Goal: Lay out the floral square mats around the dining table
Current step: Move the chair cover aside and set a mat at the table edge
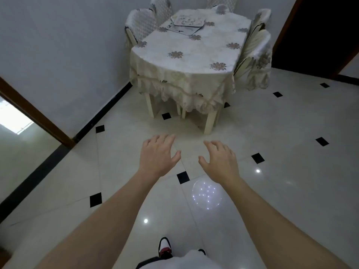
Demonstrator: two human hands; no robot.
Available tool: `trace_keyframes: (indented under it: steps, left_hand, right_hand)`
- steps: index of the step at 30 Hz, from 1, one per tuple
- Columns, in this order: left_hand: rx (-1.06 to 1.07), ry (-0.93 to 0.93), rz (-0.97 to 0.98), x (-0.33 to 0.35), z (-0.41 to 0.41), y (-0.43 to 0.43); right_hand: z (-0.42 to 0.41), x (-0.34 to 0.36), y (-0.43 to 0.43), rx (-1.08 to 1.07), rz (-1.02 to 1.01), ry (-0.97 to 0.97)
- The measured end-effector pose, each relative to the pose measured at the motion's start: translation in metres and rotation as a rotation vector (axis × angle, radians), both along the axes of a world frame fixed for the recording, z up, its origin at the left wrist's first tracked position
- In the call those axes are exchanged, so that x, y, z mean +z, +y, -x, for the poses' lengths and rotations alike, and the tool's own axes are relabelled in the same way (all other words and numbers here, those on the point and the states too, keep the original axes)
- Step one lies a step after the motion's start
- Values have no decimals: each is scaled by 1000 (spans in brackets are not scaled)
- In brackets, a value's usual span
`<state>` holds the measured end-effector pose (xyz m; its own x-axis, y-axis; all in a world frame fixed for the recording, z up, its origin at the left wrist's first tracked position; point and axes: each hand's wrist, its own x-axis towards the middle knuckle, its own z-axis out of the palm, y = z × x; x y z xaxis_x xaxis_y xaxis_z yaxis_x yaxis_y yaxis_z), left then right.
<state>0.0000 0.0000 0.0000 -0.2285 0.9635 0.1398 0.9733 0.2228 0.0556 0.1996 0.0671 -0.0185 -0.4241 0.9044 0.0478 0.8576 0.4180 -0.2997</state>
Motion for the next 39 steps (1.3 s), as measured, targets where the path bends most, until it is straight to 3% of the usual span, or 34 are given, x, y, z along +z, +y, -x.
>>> trace_keyframes:
  steps: [12,28,39]
  left_hand:
    - [78,-15,-31,-19,53,36]
    - [239,-113,-46,-34,304,166]
    - [279,-123,-56,-40,415,260]
  right_hand:
    - [61,-12,55,112,38,-4]
    - [317,-22,194,195,64,-78]
    - [439,-27,299,246,63,-86]
